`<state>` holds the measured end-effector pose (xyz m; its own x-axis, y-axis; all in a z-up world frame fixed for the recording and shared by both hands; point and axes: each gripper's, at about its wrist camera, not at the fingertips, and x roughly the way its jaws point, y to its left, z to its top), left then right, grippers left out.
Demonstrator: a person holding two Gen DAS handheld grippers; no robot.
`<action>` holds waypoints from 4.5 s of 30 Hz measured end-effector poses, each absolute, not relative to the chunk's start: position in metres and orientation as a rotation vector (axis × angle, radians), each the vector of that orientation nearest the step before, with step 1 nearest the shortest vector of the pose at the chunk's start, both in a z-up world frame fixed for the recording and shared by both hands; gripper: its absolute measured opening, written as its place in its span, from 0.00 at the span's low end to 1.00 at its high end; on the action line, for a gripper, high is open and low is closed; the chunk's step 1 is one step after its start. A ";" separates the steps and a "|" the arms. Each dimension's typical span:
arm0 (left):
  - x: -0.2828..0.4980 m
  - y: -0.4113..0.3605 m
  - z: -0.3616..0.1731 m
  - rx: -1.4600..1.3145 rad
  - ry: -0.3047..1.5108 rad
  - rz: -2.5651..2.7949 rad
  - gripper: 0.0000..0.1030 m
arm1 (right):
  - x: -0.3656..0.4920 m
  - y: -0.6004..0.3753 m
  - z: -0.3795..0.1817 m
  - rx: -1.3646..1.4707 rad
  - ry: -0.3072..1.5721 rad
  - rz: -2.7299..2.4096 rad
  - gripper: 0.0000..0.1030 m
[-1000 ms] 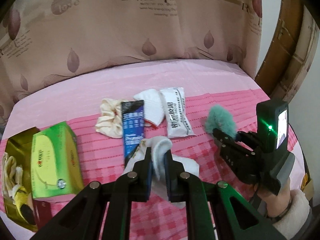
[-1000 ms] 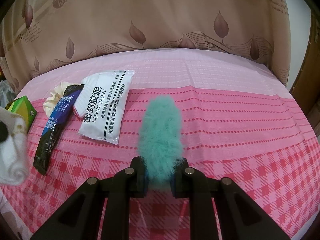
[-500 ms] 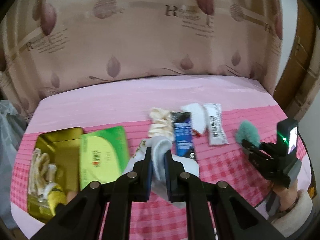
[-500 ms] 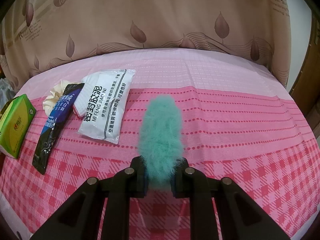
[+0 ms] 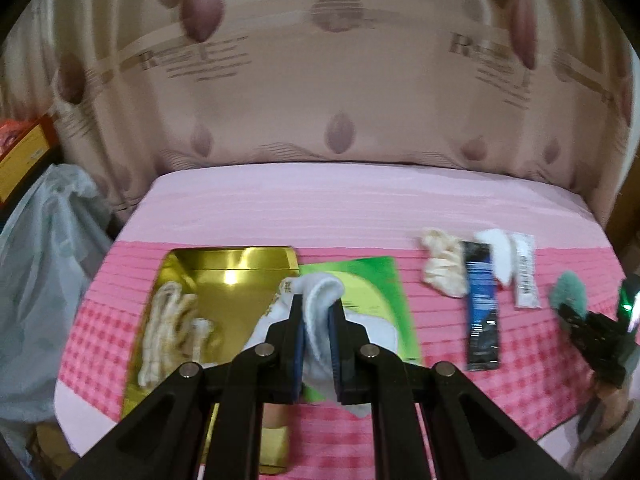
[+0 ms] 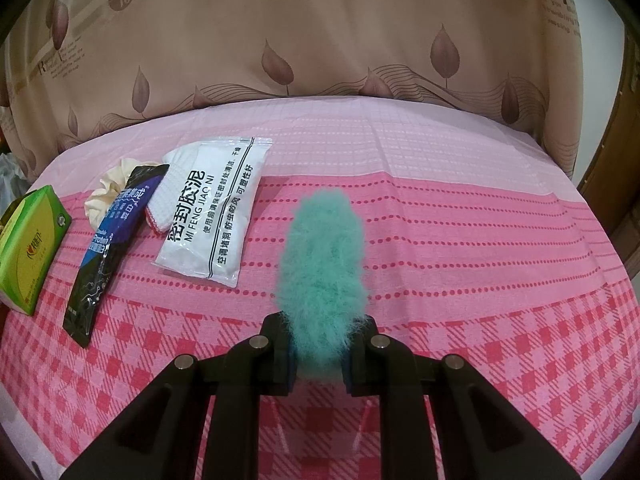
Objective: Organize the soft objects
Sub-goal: 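Carry the white sock into the gold tin and open the left tool, then carry the green pom-pom into the gold tin and open the right tool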
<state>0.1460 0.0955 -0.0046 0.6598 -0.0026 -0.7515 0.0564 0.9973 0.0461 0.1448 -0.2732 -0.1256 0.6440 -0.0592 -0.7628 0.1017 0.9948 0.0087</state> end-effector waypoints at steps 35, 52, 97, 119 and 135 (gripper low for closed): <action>0.227 0.177 -0.092 0.075 1.038 0.165 0.14 | 0.146 -0.272 -0.127 0.042 0.878 -0.094 0.17; 0.186 0.177 -0.058 0.042 0.950 0.173 0.45 | 0.147 -0.272 -0.128 0.035 0.883 -0.096 0.18; 0.083 0.185 -0.039 0.097 0.746 0.235 0.50 | 0.122 -0.204 -0.051 -0.017 0.764 -0.020 0.15; 0.092 0.200 -0.054 0.043 0.804 0.226 0.51 | 0.155 0.038 -0.018 -0.125 0.754 0.475 0.14; 0.094 0.200 -0.055 0.040 0.809 0.232 0.51 | 0.186 0.110 -0.048 -0.209 0.820 0.582 0.15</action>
